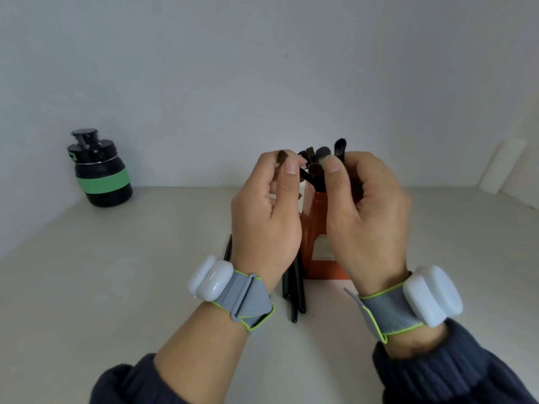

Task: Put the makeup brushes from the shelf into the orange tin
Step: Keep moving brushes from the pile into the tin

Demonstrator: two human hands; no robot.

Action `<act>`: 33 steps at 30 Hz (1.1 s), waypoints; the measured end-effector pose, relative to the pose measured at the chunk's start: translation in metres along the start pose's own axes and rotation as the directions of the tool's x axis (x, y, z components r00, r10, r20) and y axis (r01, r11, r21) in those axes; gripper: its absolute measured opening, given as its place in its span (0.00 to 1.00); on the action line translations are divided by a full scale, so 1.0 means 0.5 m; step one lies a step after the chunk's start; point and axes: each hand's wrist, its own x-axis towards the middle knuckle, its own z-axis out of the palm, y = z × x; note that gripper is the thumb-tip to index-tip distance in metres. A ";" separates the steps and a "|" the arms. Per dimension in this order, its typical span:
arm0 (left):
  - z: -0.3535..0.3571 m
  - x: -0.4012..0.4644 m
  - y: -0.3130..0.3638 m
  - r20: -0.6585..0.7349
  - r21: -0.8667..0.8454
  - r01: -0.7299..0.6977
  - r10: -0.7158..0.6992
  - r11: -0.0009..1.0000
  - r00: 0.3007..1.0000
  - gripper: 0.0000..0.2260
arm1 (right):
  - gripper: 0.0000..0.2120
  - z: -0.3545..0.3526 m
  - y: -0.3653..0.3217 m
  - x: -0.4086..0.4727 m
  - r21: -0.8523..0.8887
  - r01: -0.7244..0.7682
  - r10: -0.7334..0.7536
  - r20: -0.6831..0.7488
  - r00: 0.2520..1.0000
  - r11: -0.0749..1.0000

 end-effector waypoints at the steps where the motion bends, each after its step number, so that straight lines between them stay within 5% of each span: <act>1: -0.001 0.000 0.000 0.001 0.022 0.000 0.000 1.000 1.000 0.08 | 0.09 0.000 0.001 -0.001 -0.032 0.013 -0.013 -0.001 1.000 0.999; 15: 0.009 -0.007 -0.018 0.078 0.230 -0.040 0.022 0.972 0.997 0.11 | 0.15 0.001 -0.013 -0.001 -0.056 -0.011 0.015 0.060 0.998 0.998; 22: -0.001 -0.008 -0.022 0.109 0.144 0.084 -0.100 0.986 0.989 0.05 | 0.15 -0.003 -0.013 -0.002 0.009 -0.014 0.014 -0.014 1.000 1.000; 28: -0.046 0.007 -0.053 0.096 0.256 0.119 -0.148 0.959 0.984 0.08 | 0.13 -0.010 -0.017 -0.009 -0.067 0.141 -0.147 -0.104 0.984 0.988; 33: -0.109 0.023 -0.098 0.204 0.521 0.120 -0.260 0.845 0.944 0.06 | 0.08 0.000 -0.028 -0.029 0.032 0.291 -0.293 0.070 0.954 0.956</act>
